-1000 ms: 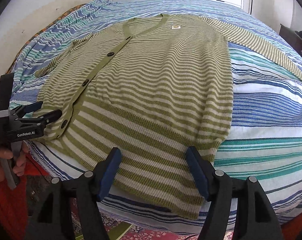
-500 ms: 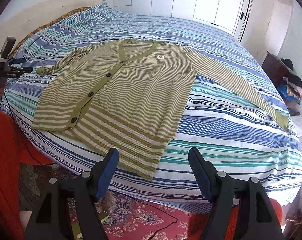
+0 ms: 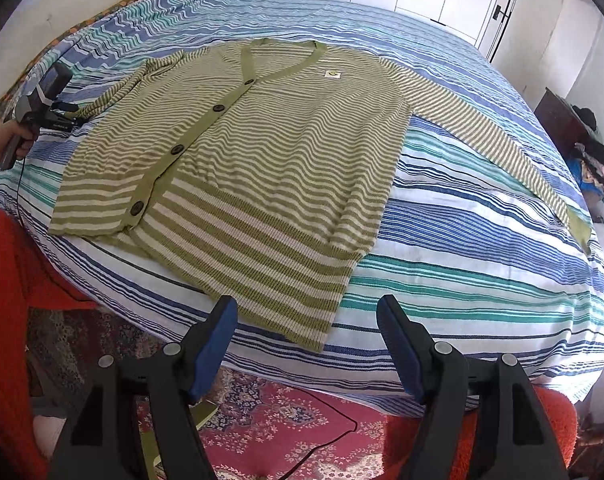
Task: Fold small clothes
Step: 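Grasp the other sleeve cuff with the left tool and straighten it outward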
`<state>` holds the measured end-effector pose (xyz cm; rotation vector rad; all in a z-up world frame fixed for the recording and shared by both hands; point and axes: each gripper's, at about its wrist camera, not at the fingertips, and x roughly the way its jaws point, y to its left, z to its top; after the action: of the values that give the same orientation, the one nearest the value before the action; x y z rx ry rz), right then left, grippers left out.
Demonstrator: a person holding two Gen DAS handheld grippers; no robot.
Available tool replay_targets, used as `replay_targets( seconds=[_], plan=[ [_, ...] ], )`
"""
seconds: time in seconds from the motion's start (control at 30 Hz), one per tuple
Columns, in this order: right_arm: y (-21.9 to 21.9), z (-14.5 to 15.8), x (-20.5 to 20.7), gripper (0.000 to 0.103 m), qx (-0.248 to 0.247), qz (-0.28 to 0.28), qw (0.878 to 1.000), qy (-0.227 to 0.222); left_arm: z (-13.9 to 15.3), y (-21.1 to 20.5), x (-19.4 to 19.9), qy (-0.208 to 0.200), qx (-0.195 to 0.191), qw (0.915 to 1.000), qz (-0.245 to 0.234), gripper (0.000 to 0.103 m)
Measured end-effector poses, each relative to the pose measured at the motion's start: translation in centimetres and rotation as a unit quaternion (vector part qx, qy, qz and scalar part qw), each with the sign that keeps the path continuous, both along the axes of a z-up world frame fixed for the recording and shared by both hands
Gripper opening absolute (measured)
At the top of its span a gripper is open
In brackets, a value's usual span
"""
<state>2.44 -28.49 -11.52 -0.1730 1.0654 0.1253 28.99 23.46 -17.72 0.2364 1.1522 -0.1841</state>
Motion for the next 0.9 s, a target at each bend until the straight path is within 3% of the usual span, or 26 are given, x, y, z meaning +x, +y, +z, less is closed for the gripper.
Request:
replay_targets(
  seconds=[0.07,0.13,0.17,0.2,0.23,0.27,0.33,0.37,0.4,0.47,0.5,0.57,0.6,0.63,0.77,0.83,0.9],
  plan=[
    [0.3,-0.1,0.1,0.072,-0.003,0.005,1.0,0.001,1.7,1.3,-0.2,0.016,-0.067,0.9971,0.032,0.008],
    [0.4,-0.1,0.1,0.072,-0.004,0.007,1.0,-0.002,4.2,2.4,-1.4,0.028,-0.151,0.9872,0.042,0.008],
    [0.4,-0.1,0.2,0.072,-0.002,0.008,1.0,-0.003,5.7,3.0,-2.2,0.034,-0.197,0.9785,0.049,0.008],
    [0.4,-0.2,0.2,0.072,-0.001,0.008,1.0,-0.002,7.2,3.8,-3.0,0.039,-0.256,0.964,0.062,0.008],
    [0.4,-0.2,0.2,0.072,0.001,0.008,1.0,0.0,8.3,5.0,-3.6,0.046,-0.322,0.9417,0.087,0.008],
    [0.4,-0.4,0.3,0.072,0.002,0.009,1.0,0.004,9.1,6.5,-4.0,0.052,-0.389,0.9114,0.126,0.009],
    [0.5,-0.8,0.4,0.072,0.005,0.012,1.0,0.013,9.0,10.1,-4.4,0.056,-0.49,0.8394,0.229,0.016],
    [0.5,-0.9,0.5,0.072,0.006,0.013,1.0,0.016,8.3,11.9,-4.8,0.051,-0.509,0.8123,0.28,0.03],
    [0.6,-1.0,0.6,0.072,0.008,0.014,1.0,0.019,7.3,13.5,-5.2,0.044,-0.504,0.7988,0.325,0.062],
    [0.6,-1.1,0.6,0.072,0.012,0.016,1.0,0.019,5.2,16.2,-6.0,0.032,-0.453,0.7988,0.395,0.088],
    [0.7,-1.0,0.5,0.072,0.012,0.017,1.0,0.017,4.1,17.5,-6.5,0.03,-0.43,0.7964,0.424,0.087],
    [0.8,-0.6,0.0,0.072,0.01,0.02,1.0,0.009,2.1,19.3,-7.9,0.036,-0.422,0.7808,0.459,0.083],
    [0.9,-0.4,-0.3,0.072,0.008,0.022,1.0,0.005,1.7,19.6,-8.7,0.034,-0.423,0.7778,0.464,0.082],
    [1.0,-0.2,-0.5,0.072,0.005,0.025,1.0,0.002,1.8,19.6,-9.2,0.028,-0.417,0.7846,0.458,0.082],
    [1.9,-0.8,-0.7,0.072,-0.014,0.044,0.999,0.009,3.9,16.3,-9.7,0.002,-0.348,0.8653,0.361,0.082],
    [2.5,-1.3,-0.5,0.072,-0.022,0.056,0.998,0.016,4.4,14.7,-9.8,0.007,-0.336,0.8902,0.308,0.082],
    [3.0,-1.5,-0.5,0.072,-0.026,0.067,0.997,0.018,3.5,13.4,-9.5,0.023,-0.313,0.9058,0.285,0.082]
  ],
)
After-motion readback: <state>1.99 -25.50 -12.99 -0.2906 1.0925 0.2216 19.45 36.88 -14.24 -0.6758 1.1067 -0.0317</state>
